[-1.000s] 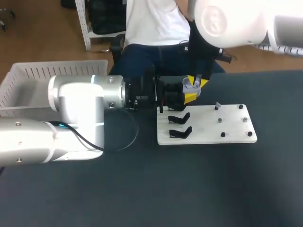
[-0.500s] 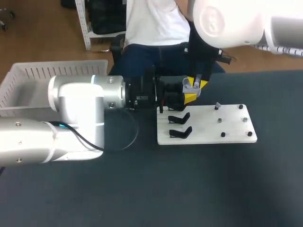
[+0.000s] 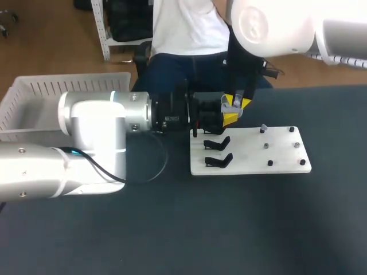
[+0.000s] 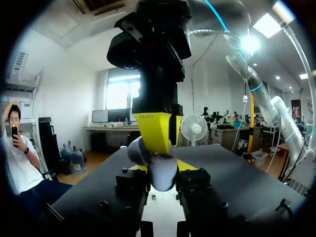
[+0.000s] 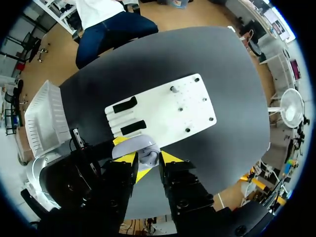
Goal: Pick up each earbud case from the left stands, insert the matching earbuds, close the lid, and place the case in the box.
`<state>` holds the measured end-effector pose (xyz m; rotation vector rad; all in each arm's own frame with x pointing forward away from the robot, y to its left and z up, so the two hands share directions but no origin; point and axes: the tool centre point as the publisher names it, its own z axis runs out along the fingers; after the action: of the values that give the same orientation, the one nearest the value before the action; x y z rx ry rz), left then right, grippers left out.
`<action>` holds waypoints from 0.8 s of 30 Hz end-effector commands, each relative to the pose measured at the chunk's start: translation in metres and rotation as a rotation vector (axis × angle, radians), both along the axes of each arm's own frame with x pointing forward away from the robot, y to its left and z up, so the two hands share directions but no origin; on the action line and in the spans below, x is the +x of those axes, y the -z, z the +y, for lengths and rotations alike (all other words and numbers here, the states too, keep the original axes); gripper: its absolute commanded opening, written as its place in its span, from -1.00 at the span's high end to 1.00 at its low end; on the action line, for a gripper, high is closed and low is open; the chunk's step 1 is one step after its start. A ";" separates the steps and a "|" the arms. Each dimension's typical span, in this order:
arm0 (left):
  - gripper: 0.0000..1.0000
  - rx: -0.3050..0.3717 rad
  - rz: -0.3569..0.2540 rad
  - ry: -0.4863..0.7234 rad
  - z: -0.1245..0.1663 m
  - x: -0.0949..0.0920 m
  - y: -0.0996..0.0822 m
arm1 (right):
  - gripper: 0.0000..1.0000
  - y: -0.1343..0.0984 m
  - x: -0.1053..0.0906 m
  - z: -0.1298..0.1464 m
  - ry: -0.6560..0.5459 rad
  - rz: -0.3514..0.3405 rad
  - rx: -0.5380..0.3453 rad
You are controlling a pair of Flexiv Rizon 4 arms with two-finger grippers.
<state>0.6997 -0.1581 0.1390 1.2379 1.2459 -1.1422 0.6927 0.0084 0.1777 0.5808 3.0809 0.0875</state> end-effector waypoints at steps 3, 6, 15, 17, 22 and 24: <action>1.00 -0.007 -0.005 -0.006 -0.001 -0.001 0.000 | 0.16 -0.003 -0.001 0.001 0.001 -0.003 -0.005; 1.00 -0.007 -0.005 -0.006 -0.001 -0.001 0.000 | 0.12 -0.009 -0.007 0.001 -0.022 -0.038 0.000; 1.00 -0.007 -0.005 -0.006 -0.001 -0.001 0.000 | -1.00 -0.018 -0.035 -0.011 -0.263 -0.210 0.034; 1.00 -0.007 -0.005 -0.006 -0.001 -0.001 0.000 | -1.00 -0.018 -0.038 -0.018 -0.286 -0.230 0.000; 1.00 -0.007 -0.005 -0.006 -0.001 -0.001 0.000 | -1.00 -0.017 -0.042 -0.035 -0.303 -0.284 -0.026; 1.00 -0.007 -0.005 -0.006 -0.001 -0.001 0.000 | -1.00 -0.016 -0.042 -0.043 -0.281 -0.306 -0.029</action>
<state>0.7001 -0.1584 0.1400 1.2373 1.2447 -1.1425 0.6640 -0.0220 0.1960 0.0976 3.0023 0.0810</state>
